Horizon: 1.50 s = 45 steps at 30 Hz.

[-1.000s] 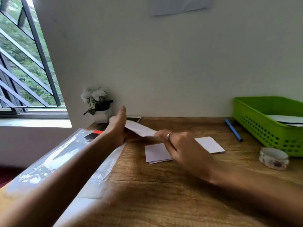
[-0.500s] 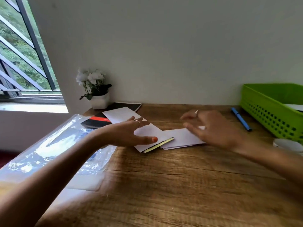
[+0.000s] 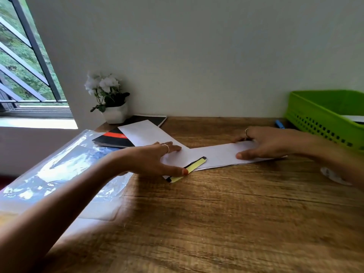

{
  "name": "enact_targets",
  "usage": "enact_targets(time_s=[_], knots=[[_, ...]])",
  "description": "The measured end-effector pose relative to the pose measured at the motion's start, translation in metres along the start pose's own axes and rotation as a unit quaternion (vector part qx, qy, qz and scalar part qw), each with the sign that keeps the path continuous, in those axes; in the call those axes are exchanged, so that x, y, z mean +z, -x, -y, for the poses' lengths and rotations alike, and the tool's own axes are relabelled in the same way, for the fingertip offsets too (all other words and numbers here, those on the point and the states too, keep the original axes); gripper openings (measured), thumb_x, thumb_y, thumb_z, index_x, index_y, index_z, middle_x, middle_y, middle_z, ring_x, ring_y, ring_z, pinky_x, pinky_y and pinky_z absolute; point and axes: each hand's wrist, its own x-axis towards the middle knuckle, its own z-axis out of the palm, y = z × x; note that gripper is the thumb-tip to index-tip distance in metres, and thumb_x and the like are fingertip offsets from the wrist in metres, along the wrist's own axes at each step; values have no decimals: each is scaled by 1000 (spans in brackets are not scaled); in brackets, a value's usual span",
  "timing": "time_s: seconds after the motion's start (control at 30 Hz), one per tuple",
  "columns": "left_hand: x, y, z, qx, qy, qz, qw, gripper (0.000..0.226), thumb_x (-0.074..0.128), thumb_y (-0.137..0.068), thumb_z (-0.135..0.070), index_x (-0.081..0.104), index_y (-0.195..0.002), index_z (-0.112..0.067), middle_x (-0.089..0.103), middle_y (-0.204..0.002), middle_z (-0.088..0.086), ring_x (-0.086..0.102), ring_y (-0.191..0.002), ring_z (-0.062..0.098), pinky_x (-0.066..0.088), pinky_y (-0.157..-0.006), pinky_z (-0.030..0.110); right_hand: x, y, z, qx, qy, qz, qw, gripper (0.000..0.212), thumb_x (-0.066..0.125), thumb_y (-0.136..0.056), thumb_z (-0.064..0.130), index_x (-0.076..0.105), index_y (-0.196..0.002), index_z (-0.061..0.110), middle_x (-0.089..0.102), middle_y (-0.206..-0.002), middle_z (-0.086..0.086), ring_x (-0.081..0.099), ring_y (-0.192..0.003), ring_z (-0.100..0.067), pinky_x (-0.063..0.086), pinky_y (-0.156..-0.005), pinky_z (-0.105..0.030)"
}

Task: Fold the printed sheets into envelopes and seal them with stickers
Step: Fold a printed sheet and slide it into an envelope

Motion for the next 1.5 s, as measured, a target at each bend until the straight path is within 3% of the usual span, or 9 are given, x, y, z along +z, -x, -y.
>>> enact_targets(time_s=[0.27, 0.43, 0.63, 0.73, 0.87, 1.0, 1.2, 1.37, 1.5], knots=[[3, 1, 0, 17, 34, -39, 999, 75, 51, -81, -59, 21, -146, -35, 20, -155, -9, 24, -140, 14, 23, -115, 35, -1, 1, 0, 34, 11, -79, 996, 68, 66, -77, 52, 44, -135, 25, 47, -138, 0, 46, -122, -19, 37, -96, -28], [6, 1, -1, 31, 6, -81, 996, 63, 50, -87, -53, 30, -144, -33, 36, -149, -4, 40, -128, 17, 33, -99, 25, 6, -2, -7, 58, 7, -210, 976, 40, 65, -82, 44, 58, -110, 16, 62, -115, -7, 56, -101, -23, 43, -82, -31], [21, -3, -8, 35, -90, -123, 988, 50, 26, -97, -48, 27, -145, -33, 24, -155, -4, 30, -138, 24, 28, -109, 41, 6, -6, -14, 77, -160, -258, 950, 20, 62, -88, 29, 59, -98, 13, 62, -100, -8, 57, -88, -23, 41, -70, -29], [25, -3, -10, 45, -112, -142, 983, 50, 19, -98, -45, 28, -145, -31, 26, -154, -2, 35, -135, 27, 32, -108, 43, 1, -1, -14, 79, -363, -218, 903, 7, 63, -88, 20, 65, -87, 13, 67, -88, -9, 59, -72, -19, 44, -62, -26], [26, -4, -10, 46, -115, -165, 979, 49, 19, -98, -43, 30, -144, -30, 29, -153, -1, 40, -132, 25, 35, -106, 43, -3, 4, -17, 54, -464, -131, 875, 8, 67, -84, 21, 72, -86, 15, 73, -74, -2, 65, -62, -13, 52, -59, -21], [28, -4, -12, 45, -115, -199, 972, 47, 25, -97, -44, 41, -137, -25, 46, -141, 0, 50, -122, 21, 43, -99, 44, 2, 2, -21, 3, -450, -88, 889, 9, 63, -85, 17, 72, -84, 21, 71, -66, 13, 62, -54, 5, 44, -47, -7], [30, -9, -12, 9, -108, -213, 971, 53, 27, -95, -50, 39, -140, -25, 37, -149, -3, 44, -130, 22, 38, -105, 42, 3, -1, -29, -43, -383, 16, 923, 29, 71, -55, 48, 77, -80, 35, 73, -96, 15, 65, -85, 3, 47, -84, -15], [31, -10, -11, 0, -100, -216, 971, 54, 29, -94, -52, 37, -141, -25, 30, -152, -5, 38, -135, 20, 34, -109, 40, 3, 1, -26, -53, -351, 61, 933, 18, 64, -75, 29, 74, -89, 26, 74, -92, 15, 65, -76, 4, 46, -67, -5], [30, -8, -14, -4, -101, -211, 972, 53, 30, -95, -50, 36, -142, -26, 31, -152, -4, 40, -133, 21, 35, -107, 38, 2, 2, -24, -46, -335, 62, 939, 17, 62, -79, 27, 73, -91, 26, 74, -94, 14, 65, -78, 2, 47, -69, -6]])
